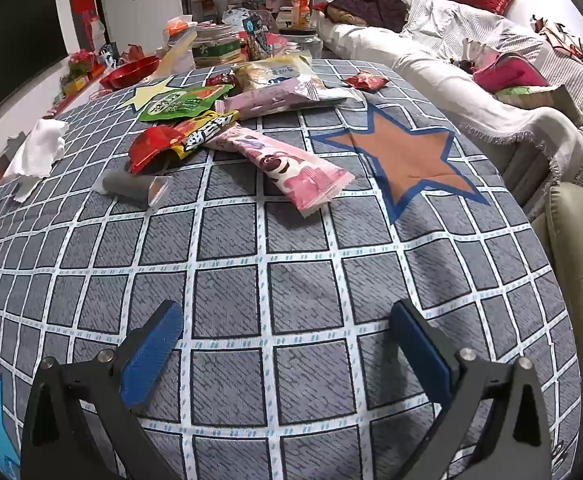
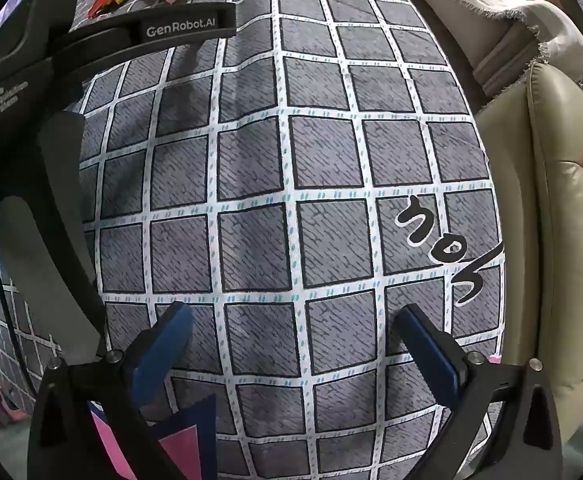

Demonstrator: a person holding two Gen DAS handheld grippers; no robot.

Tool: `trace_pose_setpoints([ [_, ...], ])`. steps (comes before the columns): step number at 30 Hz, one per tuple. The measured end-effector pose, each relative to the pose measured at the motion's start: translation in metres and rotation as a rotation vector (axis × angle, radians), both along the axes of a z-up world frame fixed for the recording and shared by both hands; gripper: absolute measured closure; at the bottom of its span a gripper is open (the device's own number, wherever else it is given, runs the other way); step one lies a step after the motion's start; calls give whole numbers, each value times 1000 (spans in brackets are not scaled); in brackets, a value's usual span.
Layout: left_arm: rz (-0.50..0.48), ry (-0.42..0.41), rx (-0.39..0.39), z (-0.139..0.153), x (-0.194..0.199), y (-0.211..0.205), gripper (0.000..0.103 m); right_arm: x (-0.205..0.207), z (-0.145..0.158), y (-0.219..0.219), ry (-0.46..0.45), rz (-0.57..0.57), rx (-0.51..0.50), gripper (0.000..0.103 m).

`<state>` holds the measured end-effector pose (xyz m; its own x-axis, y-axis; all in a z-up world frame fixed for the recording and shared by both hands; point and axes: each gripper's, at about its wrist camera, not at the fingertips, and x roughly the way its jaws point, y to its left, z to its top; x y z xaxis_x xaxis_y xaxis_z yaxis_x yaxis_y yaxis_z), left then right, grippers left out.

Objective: Organize snacks

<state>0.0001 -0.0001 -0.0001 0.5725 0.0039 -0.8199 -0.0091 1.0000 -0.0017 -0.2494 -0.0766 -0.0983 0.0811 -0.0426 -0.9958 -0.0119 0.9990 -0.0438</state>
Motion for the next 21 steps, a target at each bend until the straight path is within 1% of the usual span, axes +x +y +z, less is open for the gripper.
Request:
trace_pose_setpoints([
  [1,0,0,0,0,0,0,0,-1,0,0,-20,1,0,0],
  [9,0,0,0,0,0,0,0,-2,0,0,-22,11,1,0],
  [15,0,-1,0,0,0,0,0,-10,-2,-2,-40,13,0,0],
  [17,0,-1,0,0,0,0,0,-14,1,0,-47,12,-1,0],
  [21,0,-1,0,0,0,0,0,-18,2,1,-45,10,-1,0],
])
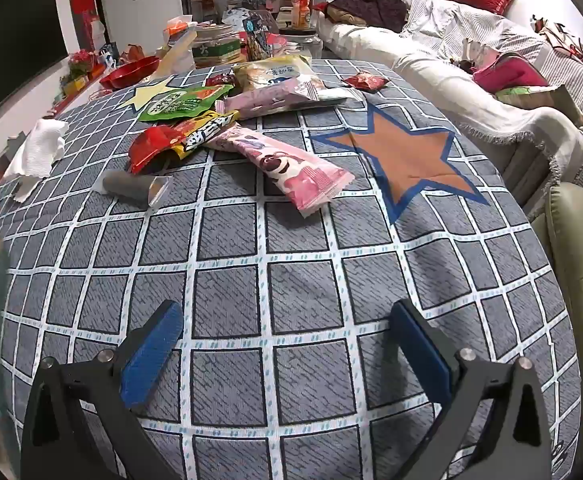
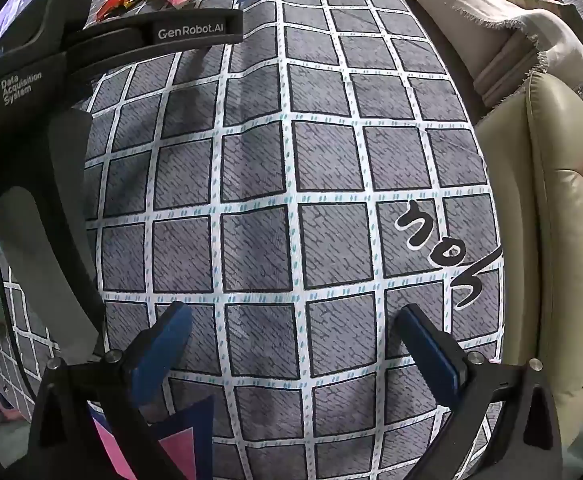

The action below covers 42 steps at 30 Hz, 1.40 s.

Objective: Organize snacks

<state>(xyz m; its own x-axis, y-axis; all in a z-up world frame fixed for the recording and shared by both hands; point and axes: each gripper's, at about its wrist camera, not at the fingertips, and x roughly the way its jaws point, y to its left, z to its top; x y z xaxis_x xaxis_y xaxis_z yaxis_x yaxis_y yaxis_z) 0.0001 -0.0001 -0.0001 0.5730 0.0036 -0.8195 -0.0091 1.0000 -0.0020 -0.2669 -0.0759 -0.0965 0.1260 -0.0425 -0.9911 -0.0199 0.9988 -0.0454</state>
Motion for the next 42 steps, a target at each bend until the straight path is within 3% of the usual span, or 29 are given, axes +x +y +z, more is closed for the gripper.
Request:
trace_pose_setpoints([
  [12,0,0,1,0,0,0,0,25,-1,0,64,1,2,0],
  [33,0,0,0,0,0,0,0,17,-1,0,16,4,2,0],
  [42,0,0,0,0,0,0,0,21,-3,0,59,6,2,0],
])
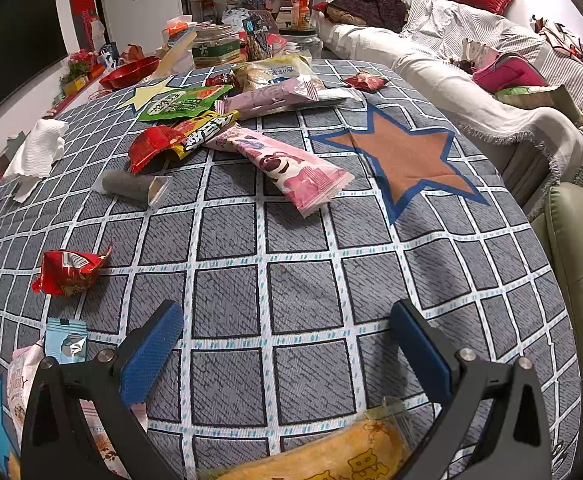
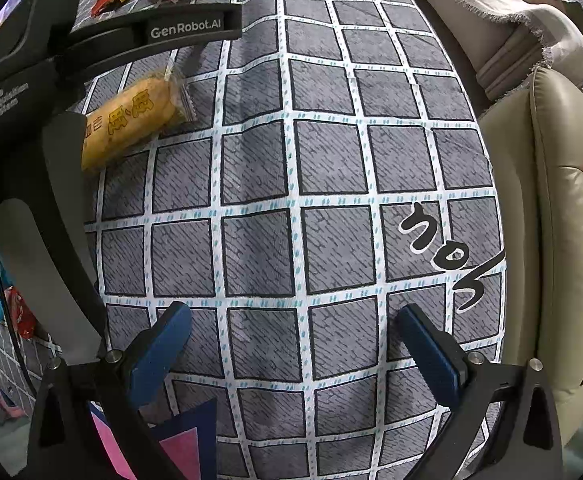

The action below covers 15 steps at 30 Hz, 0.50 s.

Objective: Organize snacks
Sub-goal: 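Move both tools toward the scattered snack packets on the tablecloth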

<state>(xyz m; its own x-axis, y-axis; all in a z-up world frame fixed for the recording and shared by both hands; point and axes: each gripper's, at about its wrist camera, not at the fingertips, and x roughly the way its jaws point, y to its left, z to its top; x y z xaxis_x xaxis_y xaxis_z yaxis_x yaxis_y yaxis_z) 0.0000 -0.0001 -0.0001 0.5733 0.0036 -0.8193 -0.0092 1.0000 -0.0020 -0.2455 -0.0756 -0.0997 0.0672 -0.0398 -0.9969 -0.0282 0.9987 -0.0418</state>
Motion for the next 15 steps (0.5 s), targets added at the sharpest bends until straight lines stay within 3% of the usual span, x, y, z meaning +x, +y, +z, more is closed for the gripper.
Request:
trace_pose_setpoints([
  [9,3,7,1,0,0,-1,0,10,-2,-1,42,-6,3,0],
  [10,-13,40,2,1,1,-2,0,11,-3,-2,45,-9,3,0],
  [12,-85,190,3,4,9,-7,0,16,-3,-3,50,-19,5,0],
  [15,-125,316,16,2,24,-13,0,22,-4,-6,46,-49,6,0],
])
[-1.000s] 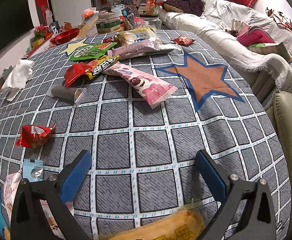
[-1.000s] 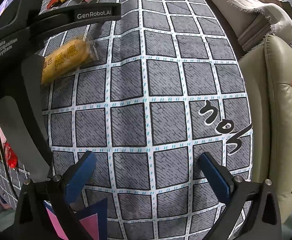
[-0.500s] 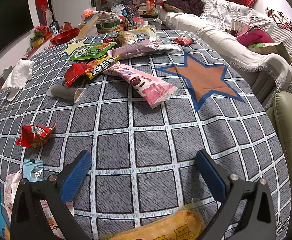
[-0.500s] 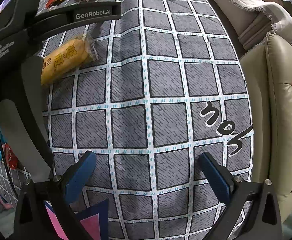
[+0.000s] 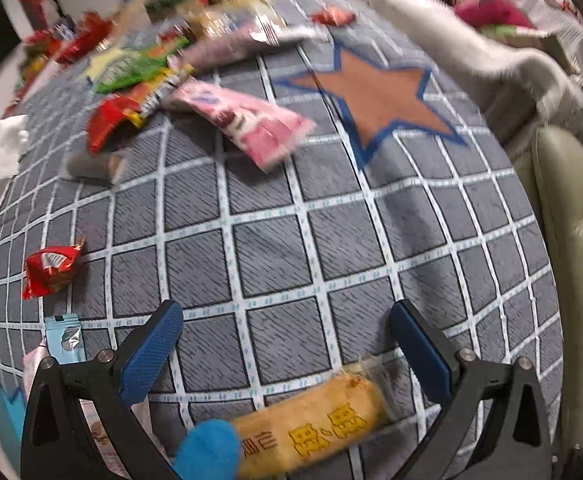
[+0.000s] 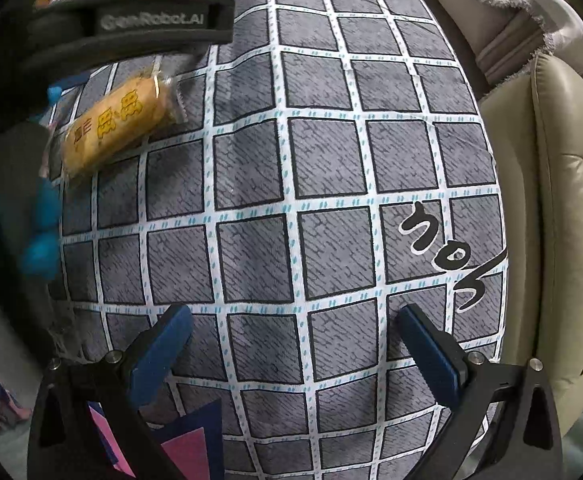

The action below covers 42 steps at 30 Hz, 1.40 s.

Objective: Organize snacks
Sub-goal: 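Move both tools toward the scattered snack packets on the tablecloth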

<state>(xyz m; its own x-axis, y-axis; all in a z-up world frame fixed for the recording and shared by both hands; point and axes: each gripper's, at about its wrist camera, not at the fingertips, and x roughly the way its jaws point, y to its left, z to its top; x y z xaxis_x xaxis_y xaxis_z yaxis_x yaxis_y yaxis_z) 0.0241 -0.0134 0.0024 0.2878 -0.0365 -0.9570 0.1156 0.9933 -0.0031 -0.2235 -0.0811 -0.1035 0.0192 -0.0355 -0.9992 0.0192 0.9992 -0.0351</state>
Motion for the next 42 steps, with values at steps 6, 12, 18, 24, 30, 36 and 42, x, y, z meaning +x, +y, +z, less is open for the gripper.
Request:
trace_pose_setpoints([
  [6,-83,179,-74,5,11,8,0,5,3,-10,-19,-27,0,0],
  [12,-84,124,-62,62,-27,61,0,18,0,-9,64,-26,4,0],
  [18,-23,117,33,90,-78,143,0,41,6,-4,126,-61,28,0],
  [24,26,272,126,52,-124,201,0,45,24,33,135,-3,82,0],
  [30,15,324,165,15,-133,211,0,76,22,80,166,160,75,0],
  [36,-2,341,180,-11,-130,219,0,117,11,106,190,289,14,0],
  [42,1,381,83,-25,-113,204,0,159,-3,124,212,369,2,0],
])
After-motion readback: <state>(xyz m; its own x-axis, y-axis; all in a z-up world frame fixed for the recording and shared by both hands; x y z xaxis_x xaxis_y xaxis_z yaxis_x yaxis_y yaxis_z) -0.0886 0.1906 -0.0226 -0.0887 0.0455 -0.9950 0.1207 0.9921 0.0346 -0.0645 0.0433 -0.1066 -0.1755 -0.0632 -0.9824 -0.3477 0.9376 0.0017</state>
